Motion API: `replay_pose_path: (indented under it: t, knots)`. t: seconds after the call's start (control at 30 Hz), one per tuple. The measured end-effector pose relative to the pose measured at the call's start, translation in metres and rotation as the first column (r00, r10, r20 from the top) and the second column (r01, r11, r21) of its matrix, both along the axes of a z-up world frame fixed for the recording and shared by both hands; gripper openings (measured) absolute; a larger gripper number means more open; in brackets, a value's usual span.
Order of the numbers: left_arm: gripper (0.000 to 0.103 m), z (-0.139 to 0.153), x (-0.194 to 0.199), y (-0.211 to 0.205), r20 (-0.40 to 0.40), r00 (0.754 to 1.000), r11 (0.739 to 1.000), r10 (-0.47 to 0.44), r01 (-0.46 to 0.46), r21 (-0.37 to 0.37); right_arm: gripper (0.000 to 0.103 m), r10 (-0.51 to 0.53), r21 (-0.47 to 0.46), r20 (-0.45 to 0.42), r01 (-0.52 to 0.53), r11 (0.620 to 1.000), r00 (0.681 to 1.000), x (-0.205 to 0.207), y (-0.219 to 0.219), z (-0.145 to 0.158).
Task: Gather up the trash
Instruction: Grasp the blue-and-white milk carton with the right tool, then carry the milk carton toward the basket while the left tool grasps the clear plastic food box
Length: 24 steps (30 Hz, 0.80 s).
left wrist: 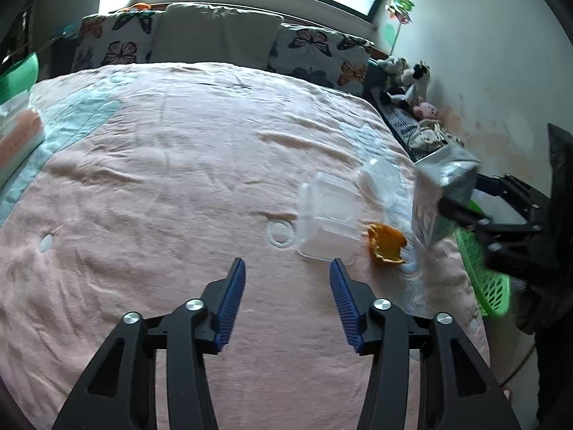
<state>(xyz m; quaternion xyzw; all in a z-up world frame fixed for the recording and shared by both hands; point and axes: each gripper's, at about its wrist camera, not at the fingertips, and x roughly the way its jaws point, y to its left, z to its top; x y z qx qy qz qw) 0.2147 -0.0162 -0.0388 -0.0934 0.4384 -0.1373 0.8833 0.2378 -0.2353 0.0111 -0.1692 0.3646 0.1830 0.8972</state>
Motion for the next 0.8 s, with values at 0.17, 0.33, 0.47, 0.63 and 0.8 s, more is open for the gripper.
replay_pose_path:
  t: [0.17, 0.33, 0.47, 0.63, 0.8]
  knots:
    - [0.049, 0.000, 0.000, -0.024, 0.006, 0.998, 0.998, -0.057, 0.057, 0.024, 0.058, -0.094, 0.162, -0.055, 0.102, 0.981, 0.994, -0.016, -0.043, 0.008]
    - [0.049, -0.004, 0.003, -0.040, -0.004, 0.996, 0.995, -0.085, 0.085, 0.041, 0.057, -0.110, 0.190, -0.091, 0.126, 0.974, 0.990, -0.027, -0.055, 0.000]
    - [0.050, -0.004, 0.001, -0.043, -0.004, 0.996, 0.995, -0.086, 0.086, 0.046, 0.057, -0.087, 0.196, -0.079, 0.101, 0.975, 0.993, -0.031, -0.051, -0.004]
    - [0.050, -0.004, 0.001, -0.037, -0.007, 0.998, 0.997, -0.066, 0.066, 0.048, 0.072, -0.106, 0.191, -0.064, 0.116, 0.975, 0.992, -0.019, -0.048, -0.007]
    - [0.050, -0.006, 0.005, -0.026, -0.013, 0.999, 0.998, -0.045, 0.046, 0.038, 0.081, -0.152, 0.252, -0.088, 0.170, 0.953, 0.984, -0.007, -0.048, -0.014]
